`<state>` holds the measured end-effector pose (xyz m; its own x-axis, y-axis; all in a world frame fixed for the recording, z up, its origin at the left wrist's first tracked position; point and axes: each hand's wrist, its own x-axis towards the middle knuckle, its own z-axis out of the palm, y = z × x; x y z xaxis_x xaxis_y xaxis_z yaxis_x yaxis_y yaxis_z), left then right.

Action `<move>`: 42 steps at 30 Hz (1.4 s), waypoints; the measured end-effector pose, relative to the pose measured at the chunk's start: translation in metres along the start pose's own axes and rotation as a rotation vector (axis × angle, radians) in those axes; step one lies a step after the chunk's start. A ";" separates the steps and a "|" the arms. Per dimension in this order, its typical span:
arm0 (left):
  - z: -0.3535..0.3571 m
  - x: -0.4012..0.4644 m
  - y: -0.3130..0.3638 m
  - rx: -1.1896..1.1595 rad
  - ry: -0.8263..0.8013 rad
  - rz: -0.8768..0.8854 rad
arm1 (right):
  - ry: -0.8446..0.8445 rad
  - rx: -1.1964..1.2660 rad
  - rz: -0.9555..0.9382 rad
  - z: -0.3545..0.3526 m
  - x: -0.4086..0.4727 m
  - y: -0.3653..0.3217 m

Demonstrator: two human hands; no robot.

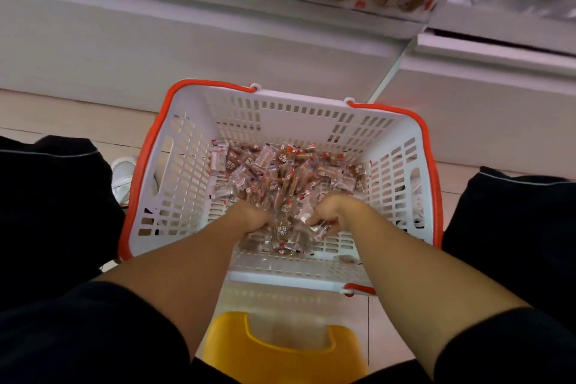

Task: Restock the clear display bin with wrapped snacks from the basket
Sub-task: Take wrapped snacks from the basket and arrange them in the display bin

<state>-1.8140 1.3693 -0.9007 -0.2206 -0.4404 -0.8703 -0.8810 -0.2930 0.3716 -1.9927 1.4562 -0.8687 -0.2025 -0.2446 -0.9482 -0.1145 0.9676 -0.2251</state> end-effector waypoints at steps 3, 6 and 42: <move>-0.010 -0.013 0.013 -0.258 -0.136 0.008 | -0.017 -0.104 -0.066 -0.019 -0.027 -0.014; -0.020 -0.027 0.032 -0.444 -0.301 0.050 | -0.019 -0.185 -0.193 -0.036 -0.053 -0.029; -0.166 -0.261 0.197 -0.236 -0.616 0.821 | 0.595 -0.440 -1.302 -0.098 -0.306 -0.106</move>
<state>-1.8610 1.2854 -0.5469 -0.9456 -0.0908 -0.3124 -0.2754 -0.2875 0.9173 -2.0142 1.4219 -0.5326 -0.0750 -0.9911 0.1100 -0.7753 -0.0114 -0.6315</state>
